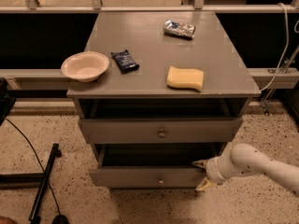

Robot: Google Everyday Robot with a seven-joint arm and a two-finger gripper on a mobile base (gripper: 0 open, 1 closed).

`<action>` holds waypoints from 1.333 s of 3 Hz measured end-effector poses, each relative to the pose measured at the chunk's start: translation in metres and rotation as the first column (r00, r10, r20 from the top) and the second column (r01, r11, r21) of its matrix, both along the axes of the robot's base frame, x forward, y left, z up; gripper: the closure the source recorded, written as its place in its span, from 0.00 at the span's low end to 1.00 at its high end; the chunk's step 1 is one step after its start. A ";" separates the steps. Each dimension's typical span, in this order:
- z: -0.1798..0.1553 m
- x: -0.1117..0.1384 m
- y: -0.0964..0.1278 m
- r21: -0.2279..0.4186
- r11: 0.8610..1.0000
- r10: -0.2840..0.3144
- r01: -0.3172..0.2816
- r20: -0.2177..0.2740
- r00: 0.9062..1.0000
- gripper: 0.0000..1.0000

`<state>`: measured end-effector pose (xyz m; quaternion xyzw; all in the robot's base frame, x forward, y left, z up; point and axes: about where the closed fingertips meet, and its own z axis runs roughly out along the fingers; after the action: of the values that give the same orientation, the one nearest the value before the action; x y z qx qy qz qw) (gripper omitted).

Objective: Open middle drawer

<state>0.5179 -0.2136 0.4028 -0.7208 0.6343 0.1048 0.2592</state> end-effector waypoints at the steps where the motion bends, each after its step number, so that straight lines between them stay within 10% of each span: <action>1: 0.006 -0.019 0.007 0.052 0.998 0.027 -0.026 -0.009 1.000 0.35; 4: 0.023 -0.101 0.022 0.111 0.981 0.170 -0.157 -0.123 0.978 0.61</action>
Offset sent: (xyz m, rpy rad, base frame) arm -0.0919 0.0245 0.0270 0.1508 0.0833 0.1649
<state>0.4173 -0.1918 0.4255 -0.7481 0.5825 0.2048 0.2432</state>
